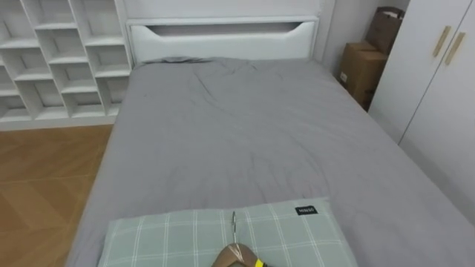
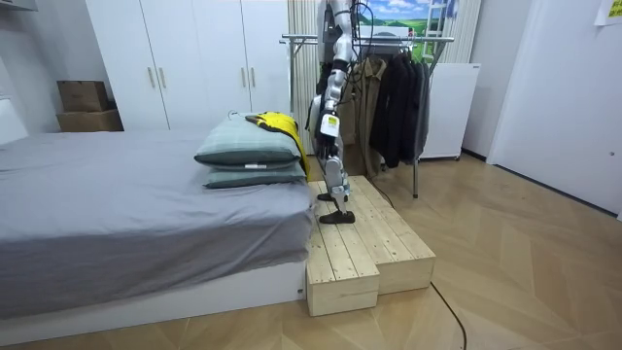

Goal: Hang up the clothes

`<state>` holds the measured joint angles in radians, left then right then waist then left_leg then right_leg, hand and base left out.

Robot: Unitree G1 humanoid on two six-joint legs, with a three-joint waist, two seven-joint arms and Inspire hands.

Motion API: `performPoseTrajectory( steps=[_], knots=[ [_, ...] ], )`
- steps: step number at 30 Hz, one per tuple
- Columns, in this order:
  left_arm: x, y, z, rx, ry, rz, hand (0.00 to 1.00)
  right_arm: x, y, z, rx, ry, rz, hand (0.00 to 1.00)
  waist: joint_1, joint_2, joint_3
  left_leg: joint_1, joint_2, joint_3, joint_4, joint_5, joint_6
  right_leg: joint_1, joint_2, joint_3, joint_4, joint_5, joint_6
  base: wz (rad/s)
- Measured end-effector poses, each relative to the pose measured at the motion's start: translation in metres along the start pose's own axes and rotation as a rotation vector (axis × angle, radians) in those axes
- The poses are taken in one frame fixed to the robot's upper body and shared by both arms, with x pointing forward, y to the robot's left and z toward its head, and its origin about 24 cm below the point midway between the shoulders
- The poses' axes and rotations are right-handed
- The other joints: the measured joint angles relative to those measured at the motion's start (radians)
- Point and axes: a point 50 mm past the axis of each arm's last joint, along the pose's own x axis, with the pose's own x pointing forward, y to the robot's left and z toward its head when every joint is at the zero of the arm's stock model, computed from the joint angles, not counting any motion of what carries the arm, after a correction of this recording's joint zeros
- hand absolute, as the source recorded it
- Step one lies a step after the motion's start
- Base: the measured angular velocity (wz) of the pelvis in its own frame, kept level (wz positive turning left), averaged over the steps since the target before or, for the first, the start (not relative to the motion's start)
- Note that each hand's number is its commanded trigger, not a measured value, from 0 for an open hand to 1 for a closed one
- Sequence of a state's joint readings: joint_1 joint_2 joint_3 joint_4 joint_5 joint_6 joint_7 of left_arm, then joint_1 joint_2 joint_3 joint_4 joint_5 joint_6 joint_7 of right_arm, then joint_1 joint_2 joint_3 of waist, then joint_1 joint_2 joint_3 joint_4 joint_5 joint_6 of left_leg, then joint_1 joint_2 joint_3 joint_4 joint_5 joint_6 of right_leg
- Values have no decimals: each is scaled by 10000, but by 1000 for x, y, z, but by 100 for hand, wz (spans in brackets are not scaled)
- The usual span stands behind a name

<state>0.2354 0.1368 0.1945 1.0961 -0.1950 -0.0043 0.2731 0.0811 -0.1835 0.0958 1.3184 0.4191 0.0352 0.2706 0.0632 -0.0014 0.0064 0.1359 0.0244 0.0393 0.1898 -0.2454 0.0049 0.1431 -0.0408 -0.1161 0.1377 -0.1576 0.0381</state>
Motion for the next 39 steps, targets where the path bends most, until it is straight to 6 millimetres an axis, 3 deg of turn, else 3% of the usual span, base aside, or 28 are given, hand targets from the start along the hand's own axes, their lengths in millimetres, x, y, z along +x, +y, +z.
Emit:
performPoseTrajectory(
  steps=[6, 11, 19, 22, 30, 39],
  knots=[
    [3, 10, 16, 971, -849, 1081, 0, -1, -2, 0, 29, -28, -78, 0, -5, 117, 22, -13, 0, -2, -1, 1, 0, -2, 3, -12, -19, 0, 0, 0],
    [2, 14, 19, 1467, -1230, 1794, 0, -1, -3, -1, 79, -53, -93, 0, -30, 164, 21, -21, 1, -5, -9, 2, -1, -19, 7, -11, -22, 0, 0, 0],
    [-1, 20, 29, 1181, -1902, 3055, 0, -1, -3, 0, 80, -91, -162, 0, -72, 217, -28, 26, -1, -9, -13, 5, 0, 9, 5, -9, -18, 0, 0, 0],
    [-2, 19, 40, 1109, -2434, 3159, 0, -1, -3, 1, 7, -122, -142, 0, -85, 214, -39, 22, -1, -36, -23, 5, 0, 9, 3, -39, -17, 0, 0, 2],
    [-18, -1, 86, 3337, -5789, 3115, 0, 0, -2, 7, -334, -369, -92, 0, -332, 252, -36, -57, -5, -159, -29, 6, -2, -24, -4, -209, -24, 1, -1, 4],
    [-37, -17, 122, 3782, -8013, 3071, 0, -1, -2, 12, -594, -625, 89, 0, -596, 307, -48, -24, -6, -199, 0, 9, -2, -3, -10, -237, -25, 2, -3, 0]
  ],
)
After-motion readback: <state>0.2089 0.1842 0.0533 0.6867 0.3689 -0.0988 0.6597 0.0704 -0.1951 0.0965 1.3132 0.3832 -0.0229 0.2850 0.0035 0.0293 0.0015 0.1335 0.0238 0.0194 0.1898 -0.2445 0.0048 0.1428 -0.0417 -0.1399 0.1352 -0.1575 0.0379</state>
